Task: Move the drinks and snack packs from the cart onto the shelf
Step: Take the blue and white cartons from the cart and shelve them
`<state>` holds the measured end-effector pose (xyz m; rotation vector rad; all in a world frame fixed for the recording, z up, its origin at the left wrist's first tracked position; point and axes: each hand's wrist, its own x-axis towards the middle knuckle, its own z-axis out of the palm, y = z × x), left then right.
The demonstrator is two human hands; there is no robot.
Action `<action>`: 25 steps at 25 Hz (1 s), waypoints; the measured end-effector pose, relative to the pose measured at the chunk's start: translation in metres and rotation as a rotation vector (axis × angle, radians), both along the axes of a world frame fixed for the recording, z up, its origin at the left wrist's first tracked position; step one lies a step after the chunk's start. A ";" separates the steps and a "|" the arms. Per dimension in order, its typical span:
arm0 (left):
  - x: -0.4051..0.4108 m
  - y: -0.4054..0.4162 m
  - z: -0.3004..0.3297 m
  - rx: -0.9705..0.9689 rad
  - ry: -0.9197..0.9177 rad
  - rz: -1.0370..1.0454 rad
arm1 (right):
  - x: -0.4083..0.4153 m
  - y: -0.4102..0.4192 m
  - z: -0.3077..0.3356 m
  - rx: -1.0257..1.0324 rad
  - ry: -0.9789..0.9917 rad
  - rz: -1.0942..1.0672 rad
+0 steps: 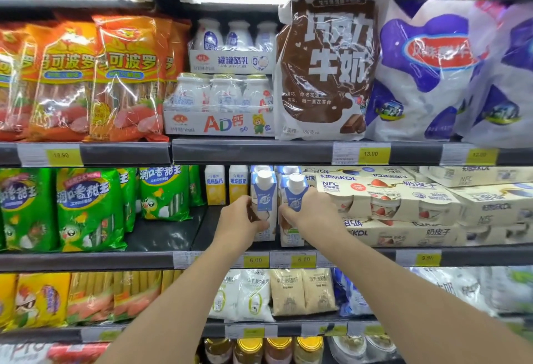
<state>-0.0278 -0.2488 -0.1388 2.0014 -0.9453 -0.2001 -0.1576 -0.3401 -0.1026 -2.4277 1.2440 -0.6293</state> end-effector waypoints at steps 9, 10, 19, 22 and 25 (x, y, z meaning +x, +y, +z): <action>-0.005 0.001 0.002 0.017 0.017 0.012 | -0.005 0.003 -0.003 -0.010 -0.042 0.010; -0.007 0.004 0.002 0.030 0.040 0.015 | -0.009 0.003 -0.002 -0.022 -0.022 0.023; -0.082 0.049 0.054 0.032 -0.437 -0.172 | -0.091 -0.005 0.021 -0.173 -0.008 0.049; -0.118 0.016 0.066 0.273 -0.651 -0.441 | -0.138 -0.012 0.015 -0.284 0.110 -0.026; -0.155 -0.023 0.059 0.422 -0.853 -0.588 | -0.201 -0.025 0.002 -0.315 0.351 -0.116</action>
